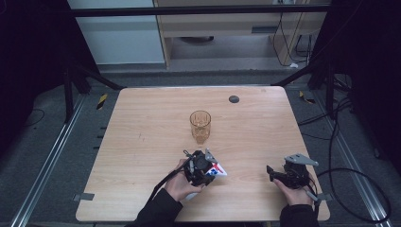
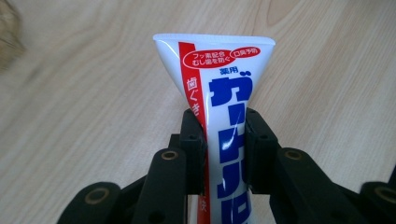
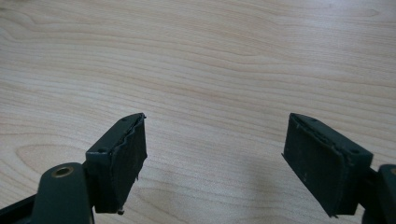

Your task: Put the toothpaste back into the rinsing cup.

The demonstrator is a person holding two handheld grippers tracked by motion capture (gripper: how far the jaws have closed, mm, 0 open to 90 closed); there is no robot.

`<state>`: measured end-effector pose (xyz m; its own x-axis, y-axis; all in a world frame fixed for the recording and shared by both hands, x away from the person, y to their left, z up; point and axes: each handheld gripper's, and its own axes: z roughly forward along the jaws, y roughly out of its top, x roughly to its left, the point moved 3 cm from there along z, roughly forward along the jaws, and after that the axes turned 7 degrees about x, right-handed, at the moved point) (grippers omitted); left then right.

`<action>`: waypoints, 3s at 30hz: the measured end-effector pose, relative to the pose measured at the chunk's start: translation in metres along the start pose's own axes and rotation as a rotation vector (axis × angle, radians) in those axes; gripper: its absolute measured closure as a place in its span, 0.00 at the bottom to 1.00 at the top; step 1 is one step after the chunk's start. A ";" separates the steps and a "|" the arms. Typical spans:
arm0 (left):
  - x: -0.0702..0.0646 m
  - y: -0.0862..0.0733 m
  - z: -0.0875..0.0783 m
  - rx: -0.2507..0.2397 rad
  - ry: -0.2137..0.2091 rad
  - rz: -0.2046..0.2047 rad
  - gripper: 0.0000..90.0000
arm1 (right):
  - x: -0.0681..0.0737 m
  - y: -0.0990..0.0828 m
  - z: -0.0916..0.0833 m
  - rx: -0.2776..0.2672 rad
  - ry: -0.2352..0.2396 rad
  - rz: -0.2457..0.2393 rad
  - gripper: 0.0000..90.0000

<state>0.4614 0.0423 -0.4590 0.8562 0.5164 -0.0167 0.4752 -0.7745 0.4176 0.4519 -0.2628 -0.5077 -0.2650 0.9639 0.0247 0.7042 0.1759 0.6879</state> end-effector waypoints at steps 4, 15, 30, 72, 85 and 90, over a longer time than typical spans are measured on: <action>0.006 0.000 -0.020 -0.077 0.029 -0.015 0.80 | 0.000 0.000 0.000 -0.003 -0.002 -0.002 0.24; 0.022 0.000 -0.051 -0.265 0.103 -0.092 0.80 | 0.000 0.000 0.001 -0.008 0.000 -0.007 0.24; 0.041 0.003 -0.082 -0.508 0.245 -0.190 0.80 | 0.002 -0.001 0.002 -0.011 -0.004 -0.012 0.22; 0.120 0.048 -0.099 -0.778 0.365 -0.404 0.80 | 0.003 -0.001 0.004 -0.037 -0.011 -0.021 0.20; 0.135 0.067 -0.088 -0.781 0.379 -0.410 0.80 | 0.003 -0.001 0.005 -0.037 -0.024 -0.022 0.19; 0.141 0.077 -0.086 -0.779 0.383 -0.410 0.80 | 0.003 -0.001 0.005 -0.036 -0.024 -0.020 0.19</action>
<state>0.6010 0.0864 -0.3511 0.4634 0.8844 -0.0559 0.3366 -0.1173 0.9343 0.4539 -0.2590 -0.5121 -0.2623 0.9650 -0.0065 0.6745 0.1882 0.7139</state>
